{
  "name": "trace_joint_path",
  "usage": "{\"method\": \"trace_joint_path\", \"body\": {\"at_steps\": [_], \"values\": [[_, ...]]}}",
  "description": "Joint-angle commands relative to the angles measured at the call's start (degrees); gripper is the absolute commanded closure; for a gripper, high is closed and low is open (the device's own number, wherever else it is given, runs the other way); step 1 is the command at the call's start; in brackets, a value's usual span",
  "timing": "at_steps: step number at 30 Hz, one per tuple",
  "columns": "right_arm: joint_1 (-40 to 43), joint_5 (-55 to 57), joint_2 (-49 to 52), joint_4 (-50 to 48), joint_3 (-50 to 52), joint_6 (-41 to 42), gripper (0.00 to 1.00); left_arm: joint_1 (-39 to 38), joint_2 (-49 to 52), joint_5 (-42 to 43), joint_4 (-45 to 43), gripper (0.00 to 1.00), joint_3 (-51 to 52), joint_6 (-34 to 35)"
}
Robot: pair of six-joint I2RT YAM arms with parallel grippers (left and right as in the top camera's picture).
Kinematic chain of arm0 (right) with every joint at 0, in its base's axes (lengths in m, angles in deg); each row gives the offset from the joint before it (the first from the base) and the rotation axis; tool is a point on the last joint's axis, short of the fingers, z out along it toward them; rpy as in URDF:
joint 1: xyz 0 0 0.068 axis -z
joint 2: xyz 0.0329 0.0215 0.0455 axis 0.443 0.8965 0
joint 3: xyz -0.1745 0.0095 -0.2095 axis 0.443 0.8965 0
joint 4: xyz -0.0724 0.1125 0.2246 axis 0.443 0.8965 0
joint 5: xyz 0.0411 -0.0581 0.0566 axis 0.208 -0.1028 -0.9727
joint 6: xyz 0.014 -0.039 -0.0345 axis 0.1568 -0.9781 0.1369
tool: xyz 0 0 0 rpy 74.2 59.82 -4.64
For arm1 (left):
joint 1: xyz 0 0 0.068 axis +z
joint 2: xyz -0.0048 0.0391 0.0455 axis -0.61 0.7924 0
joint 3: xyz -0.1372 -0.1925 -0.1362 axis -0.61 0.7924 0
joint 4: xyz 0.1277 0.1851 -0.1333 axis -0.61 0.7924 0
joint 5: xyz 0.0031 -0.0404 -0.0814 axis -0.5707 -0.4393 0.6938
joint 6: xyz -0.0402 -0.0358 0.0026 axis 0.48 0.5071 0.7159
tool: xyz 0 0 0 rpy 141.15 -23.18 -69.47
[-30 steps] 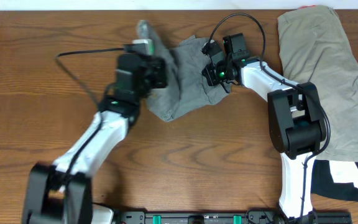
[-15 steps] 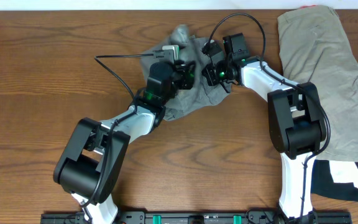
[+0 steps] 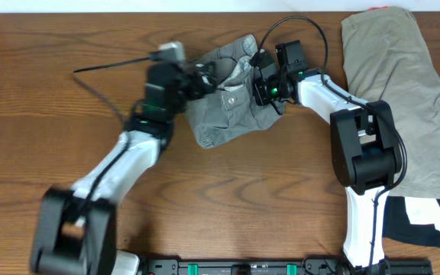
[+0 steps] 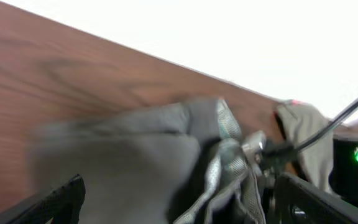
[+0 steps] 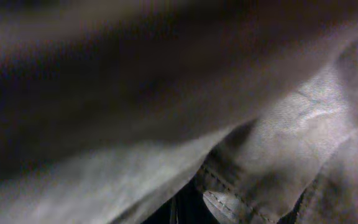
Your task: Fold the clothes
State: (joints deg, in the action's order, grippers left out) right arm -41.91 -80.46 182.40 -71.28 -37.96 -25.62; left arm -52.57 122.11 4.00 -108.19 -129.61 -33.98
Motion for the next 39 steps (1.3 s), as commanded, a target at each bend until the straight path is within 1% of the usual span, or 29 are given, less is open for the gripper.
{"method": "trace_joint_path", "body": {"at_steps": [1, 4, 5, 6, 7, 8, 10, 11, 13, 18, 20, 22, 26, 30, 36, 39], "values": [[1.51, -0.22, -2.43, 3.67, -0.61, 2.56, 0.99, 2.80, -5.05, -0.28, 4.61, 0.02, -0.72, -4.28], [3.02, 2.43, -7.78, 8.72, -2.56, 4.37, 0.99, 4.79, -7.63, -0.31, 9.64, 0.02, -0.72, -6.32], [3.54, 3.65, -9.70, 10.60, -3.19, 5.14, 0.96, 5.40, -8.11, -0.31, 10.97, 0.02, -0.72, -6.62], [3.98, 4.44, -11.23, 11.87, -3.56, 5.11, 0.89, 6.03, -8.52, -0.31, 12.44, 0.02, -0.72, -6.71], [4.48, 5.35, -13.16, 13.14, -3.85, 5.14, 0.76, 6.71, -8.79, -0.31, 13.79, 0.02, -0.72, -6.71], [4.90, 5.86, -14.86, 14.03, -3.89, 5.14, 0.60, 7.41, -8.87, -0.28, 15.02, 0.02, -0.72, -6.71], [5.53, 5.79, -18.08, 15.67, -3.89, 5.14, 0.44, 8.55, -8.87, -0.28, 17.33, 0.02, -0.72, -6.71], [5.55, 5.75, -19.17, 16.39, -3.89, 5.14, 0.39, 9.03, -8.87, -0.28, 18.51, 0.02, -0.72, -6.71], [5.27, 4.96, -21.03, 17.92, -3.89, 5.14, 0.38, 10.14, -8.87, -0.28, 20.98, 0.02, -0.72, -6.71], [1.33, 2.80, -21.35, 20.02, -3.85, 5.38, 0.45, 13.60, -9.38, -0.28, 26.77, 0.02, -0.72, -6.95], [-0.92, 2.84, -20.83, 20.20, -3.82, 5.57, 0.46, 14.99, -9.88, -0.28, 28.76, 0.02, -0.72, -6.95], [-3.34, 4.81, -20.35, 20.20, -3.82, 6.38, 0.45, 16.41, -10.29, -0.28, 30.84, 0.02, -0.72, -6.95], [-7.48, 12.72, -19.54, 20.63, -3.80, 8.98, 0.40, 18.21, -10.43, -0.28, 33.51, 0.02, -0.72, -7.41], [-10.21, 16.81, -17.73, 19.89, -3.80, 10.27, 0.40, 18.45, -10.43, -0.39, 34.25, 0.02, -0.72, -8.22], [-10.93, 16.76, -15.02, 21.16, -3.80, 10.51, 0.43, 18.47, -10.43, -0.48, 34.25, 0.02, -0.72, -8.24], [-10.88, 16.79, -15.04, 22.14, -3.80, 10.45, 0.42, 18.47, -10.43, -0.48, 34.23, 0.02, -0.72, -8.72]]}}
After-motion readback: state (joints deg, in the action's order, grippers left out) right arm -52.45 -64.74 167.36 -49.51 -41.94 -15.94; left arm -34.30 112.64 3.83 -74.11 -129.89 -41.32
